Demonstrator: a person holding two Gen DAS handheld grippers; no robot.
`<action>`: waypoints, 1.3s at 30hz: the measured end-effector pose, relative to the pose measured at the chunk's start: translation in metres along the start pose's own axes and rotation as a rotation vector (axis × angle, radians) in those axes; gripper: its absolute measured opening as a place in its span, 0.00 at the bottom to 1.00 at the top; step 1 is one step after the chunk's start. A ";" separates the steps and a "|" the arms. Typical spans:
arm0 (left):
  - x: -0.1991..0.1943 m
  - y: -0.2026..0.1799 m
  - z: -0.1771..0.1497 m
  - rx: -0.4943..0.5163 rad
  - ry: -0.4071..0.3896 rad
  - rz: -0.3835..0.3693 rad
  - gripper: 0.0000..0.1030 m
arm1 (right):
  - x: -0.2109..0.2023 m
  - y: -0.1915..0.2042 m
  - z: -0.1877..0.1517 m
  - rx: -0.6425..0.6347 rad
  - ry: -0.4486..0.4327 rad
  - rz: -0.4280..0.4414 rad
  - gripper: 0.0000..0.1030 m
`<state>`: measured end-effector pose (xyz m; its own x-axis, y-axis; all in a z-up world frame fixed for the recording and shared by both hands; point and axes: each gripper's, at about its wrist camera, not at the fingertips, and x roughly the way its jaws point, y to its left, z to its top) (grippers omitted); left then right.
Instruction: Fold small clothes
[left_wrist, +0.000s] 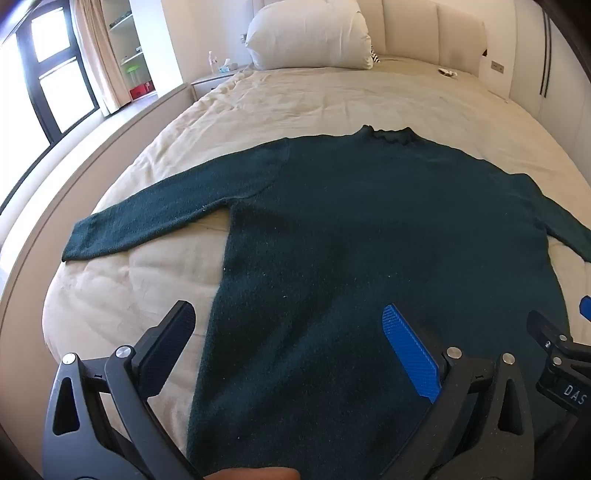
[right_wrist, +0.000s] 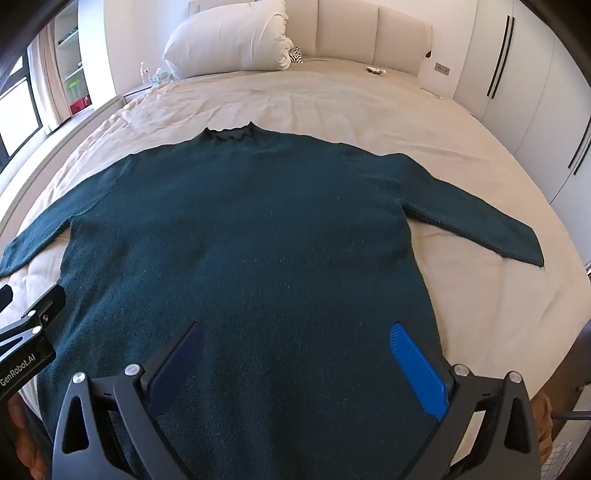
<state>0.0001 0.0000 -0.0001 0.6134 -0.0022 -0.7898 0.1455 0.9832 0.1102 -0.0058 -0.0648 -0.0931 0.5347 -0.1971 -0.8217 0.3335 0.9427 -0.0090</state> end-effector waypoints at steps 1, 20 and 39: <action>0.000 0.000 0.000 0.000 0.001 -0.001 1.00 | 0.000 0.000 0.000 0.002 0.003 0.006 1.00; 0.002 -0.002 -0.002 0.002 0.000 -0.007 1.00 | 0.001 0.001 -0.002 -0.005 0.005 0.004 1.00; 0.006 0.000 -0.005 0.001 0.005 -0.015 1.00 | 0.002 0.003 -0.004 -0.005 0.008 0.006 1.00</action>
<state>-0.0004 0.0012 -0.0081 0.6075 -0.0161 -0.7942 0.1556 0.9828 0.0991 -0.0070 -0.0612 -0.0967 0.5303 -0.1896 -0.8263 0.3268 0.9451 -0.0071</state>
